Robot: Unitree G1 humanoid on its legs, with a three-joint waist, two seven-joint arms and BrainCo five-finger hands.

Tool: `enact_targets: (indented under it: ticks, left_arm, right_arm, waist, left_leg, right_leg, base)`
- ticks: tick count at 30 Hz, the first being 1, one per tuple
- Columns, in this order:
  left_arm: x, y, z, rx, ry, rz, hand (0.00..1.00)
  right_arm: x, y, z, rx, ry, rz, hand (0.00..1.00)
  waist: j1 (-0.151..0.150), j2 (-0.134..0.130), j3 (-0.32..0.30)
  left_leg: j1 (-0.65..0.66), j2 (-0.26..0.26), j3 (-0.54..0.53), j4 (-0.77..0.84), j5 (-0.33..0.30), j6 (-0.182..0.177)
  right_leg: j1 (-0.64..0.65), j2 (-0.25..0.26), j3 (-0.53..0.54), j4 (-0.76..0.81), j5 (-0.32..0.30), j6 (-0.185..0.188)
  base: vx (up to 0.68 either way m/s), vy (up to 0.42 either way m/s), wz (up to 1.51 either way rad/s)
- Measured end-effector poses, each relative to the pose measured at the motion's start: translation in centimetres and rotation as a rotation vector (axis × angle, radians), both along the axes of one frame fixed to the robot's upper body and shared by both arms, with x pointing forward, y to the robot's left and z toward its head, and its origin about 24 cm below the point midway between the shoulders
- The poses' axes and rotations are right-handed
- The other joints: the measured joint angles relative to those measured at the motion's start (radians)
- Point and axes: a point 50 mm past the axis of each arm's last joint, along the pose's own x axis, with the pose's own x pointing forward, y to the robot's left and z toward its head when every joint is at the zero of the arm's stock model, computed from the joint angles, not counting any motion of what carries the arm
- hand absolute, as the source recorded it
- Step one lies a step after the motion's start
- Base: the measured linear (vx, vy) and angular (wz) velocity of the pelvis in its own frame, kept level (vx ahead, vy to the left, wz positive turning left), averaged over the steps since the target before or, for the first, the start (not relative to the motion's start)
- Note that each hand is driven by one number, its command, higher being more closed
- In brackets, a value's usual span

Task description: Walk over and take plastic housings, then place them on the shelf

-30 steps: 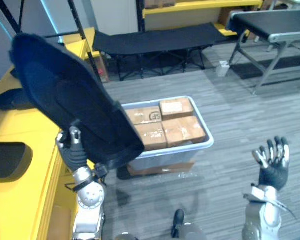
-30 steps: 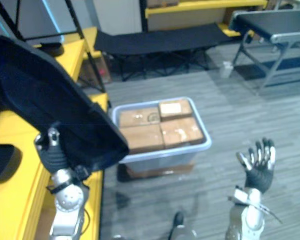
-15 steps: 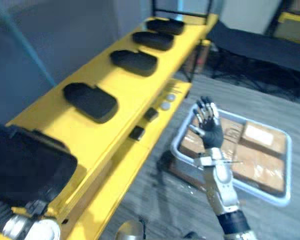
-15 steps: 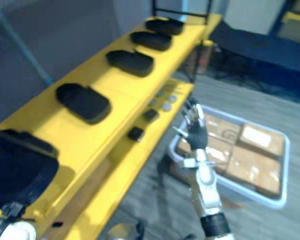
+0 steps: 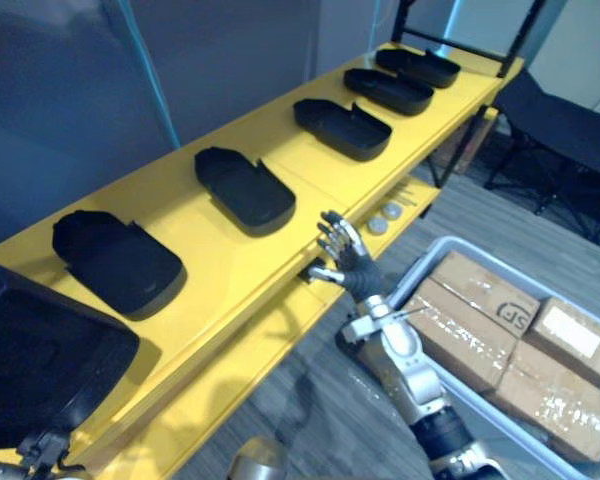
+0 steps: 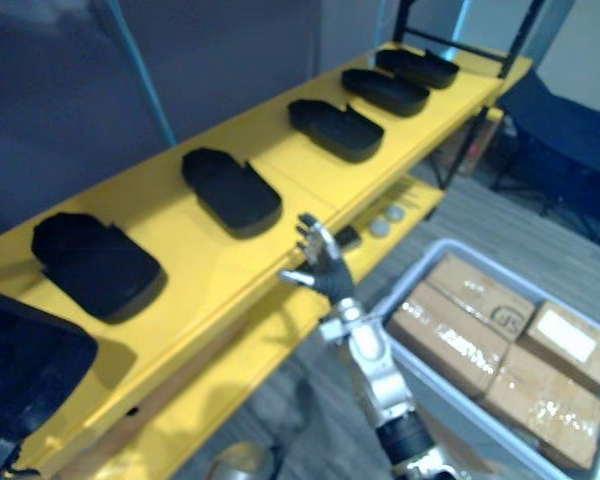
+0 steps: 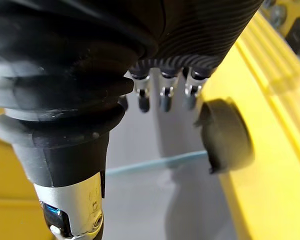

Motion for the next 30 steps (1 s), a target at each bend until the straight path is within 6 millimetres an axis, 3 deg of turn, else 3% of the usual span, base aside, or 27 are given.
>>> enact_targets:
  ticks: [5,8,9,10,13,14,18,19,25,30]
  left_arm:
    - [1.2,-0.2,-0.2,-0.058,-0.054,-0.089,1.0]
    - [2.2,-0.9,-0.1,-0.059,-0.073,-0.155,1.0]
    - [3.2,-1.4,0.1,-0.054,-0.085,-0.212,1.0]
    - [5.0,-2.5,0.8,-0.032,-0.113,-0.332,1.0]
    - [6.8,-3.4,2.1,0.044,-0.149,-0.478,1.0]
    - [7.4,-3.9,2.6,0.069,-0.166,-0.524,1.0]
    - [8.0,-4.5,2.9,0.073,-0.191,-0.568,1.0]
    - [8.1,-4.6,2.9,0.07,-0.192,-0.571,1.0]
    - [8.4,-5.0,2.9,0.07,-0.194,-0.593,1.0]
    - [9.2,-5.5,3.6,0.079,-0.243,-0.617,1.0]
  right_arm:
    - [-0.6,-1.6,-1.3,-0.034,0.039,-0.05,0.0]
    - [-0.7,-2.4,-1.4,-0.05,0.032,-0.077,0.0]
    - [-0.8,-2.9,-1.5,-0.056,0.027,-0.098,0.0]
    - [-1.1,-3.8,-1.8,-0.086,0.017,-0.137,0.0]
    - [-1.2,-4.5,-1.5,-0.132,-0.025,-0.184,0.0]
    - [-1.0,-5.0,-1.0,-0.162,-0.068,-0.203,0.0]
    - [0.2,-6.0,1.3,-0.235,-0.192,-0.218,0.0]
    - [0.4,-5.9,1.9,-0.244,-0.219,-0.217,0.0]
    - [0.2,-5.7,2.0,-0.266,-0.253,-0.177,0.0]
    - [0.2,-5.2,1.6,-0.257,-0.248,-0.166,0.0]
  waist:
    - [-0.014,-0.007,0.002]
    - [-0.033,-0.013,-0.001]
    - [-0.049,-0.019,0.002]
    - [-0.082,-0.03,0.005]
    - [-0.09,-0.041,0.011]
    - [-0.087,-0.036,0.021]
    - [-0.103,0.01,0.087]
    - [-0.104,0.009,0.092]
    - [-0.139,-0.001,0.129]
    - [-0.14,-0.012,0.156]
  left_leg:
    - [-0.005,0.009,-0.01,-0.004,-0.003,0.003]
    - [-0.031,-0.01,-0.043,0.002,0.006,0.003]
    - [-0.037,-0.027,-0.08,0.003,0.016,0.003]
    - [-0.052,-0.054,-0.15,0.003,0.034,0.002]
    - [-0.087,-0.08,-0.206,0.021,0.044,-0.008]
    - [-0.115,-0.087,-0.204,0.046,0.05,-0.018]
    - [-0.121,-0.063,-0.151,0.066,0.062,-0.036]
    - [-0.122,-0.056,-0.127,0.063,0.062,-0.037]
    - [-0.108,-0.031,-0.059,0.065,0.062,-0.042]
    - [-0.159,-0.041,-0.05,0.098,0.061,-0.043]
  right_leg:
    - [0.034,0.011,-0.046,0.006,-0.008,0.003]
    - [0.006,-0.017,-0.037,0.086,-0.038,-0.002]
    - [0.003,-0.028,0.005,0.111,-0.058,-0.007]
    - [-0.009,-0.037,0.113,0.155,-0.094,-0.029]
    - [-0.045,-0.044,0.241,0.209,-0.142,-0.027]
    - [-0.056,-0.052,0.234,0.219,-0.162,-0.003]
    - [-0.073,-0.052,0.256,0.234,-0.17,0.01]
    - [-0.093,-0.053,0.281,0.245,-0.183,0.022]
    - [-0.143,-0.055,0.348,0.299,-0.198,-0.004]
    - [-0.197,-0.091,0.342,0.376,-0.227,-0.006]
  base:
    - [-0.03,-0.041,0.26]
    - [-0.02,0.008,0.37]
    - [-0.02,0.046,1.33]
    - [-0.02,0.043,1.4]
    - [-0.03,-0.012,0.86]
    - [-0.03,-0.061,0.46]
    - [-0.1,-0.016,-0.05]
    - [-0.14,-0.036,-0.44]
    - [-0.11,-0.015,-0.36]
    - [-0.08,0.013,0.11]
